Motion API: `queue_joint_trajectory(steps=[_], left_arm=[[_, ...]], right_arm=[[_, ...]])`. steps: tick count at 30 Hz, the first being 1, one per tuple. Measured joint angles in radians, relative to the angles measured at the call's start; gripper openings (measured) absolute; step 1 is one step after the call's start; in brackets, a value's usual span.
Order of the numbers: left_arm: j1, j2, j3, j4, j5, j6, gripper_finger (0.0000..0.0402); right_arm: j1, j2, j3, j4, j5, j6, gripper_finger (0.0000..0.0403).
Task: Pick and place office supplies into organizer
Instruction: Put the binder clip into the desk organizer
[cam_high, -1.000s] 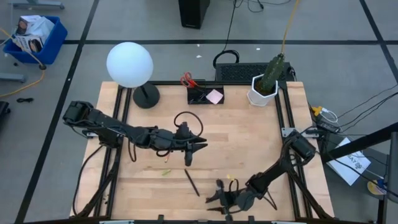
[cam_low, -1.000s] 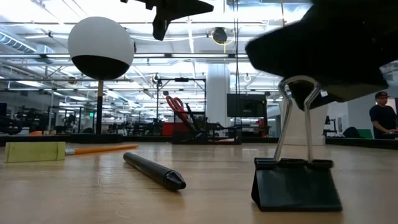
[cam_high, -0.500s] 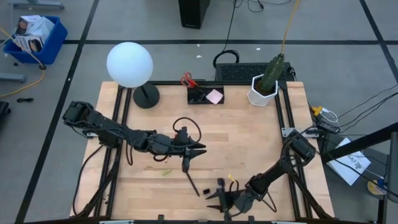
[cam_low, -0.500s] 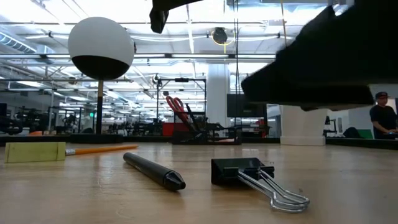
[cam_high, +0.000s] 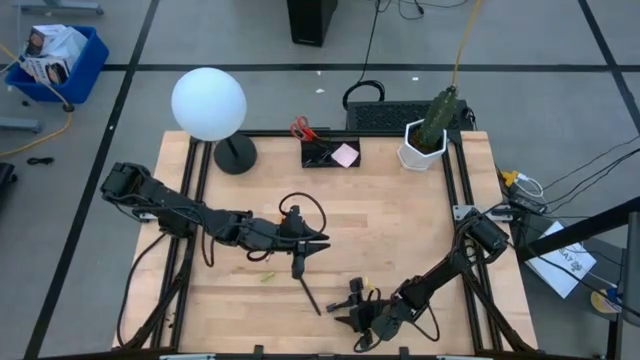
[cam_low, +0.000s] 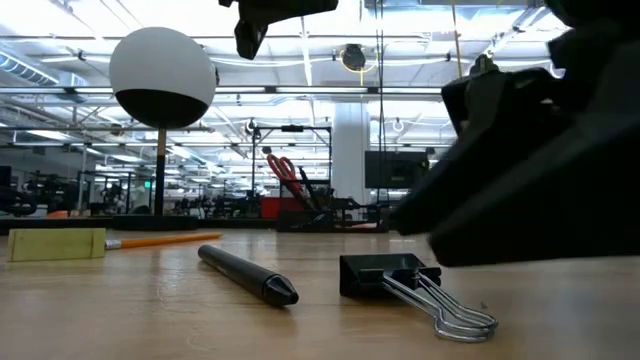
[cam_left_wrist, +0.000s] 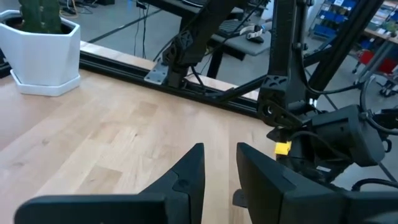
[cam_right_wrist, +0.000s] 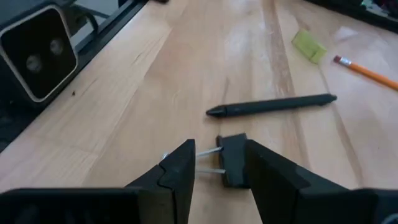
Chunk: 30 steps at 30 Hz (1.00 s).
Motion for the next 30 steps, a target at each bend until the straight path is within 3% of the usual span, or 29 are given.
queue_joint_trajectory(steps=[9,14,30], left_arm=[[0.0,0.0,0.0,-0.002,0.0,0.0,0.0097],[0.0,0.0,0.0,-0.003,-0.001,0.0,0.0097],[0.0,0.001,0.0,-0.006,-0.001,-0.004,0.0097]], right_arm=[[-0.045,0.0,0.0,-0.019,-0.015,-0.03,0.013],[-0.082,-0.002,0.001,-0.047,-0.134,-0.012,0.013],[-0.186,-0.006,-0.003,-0.132,-0.299,0.296,0.012]])
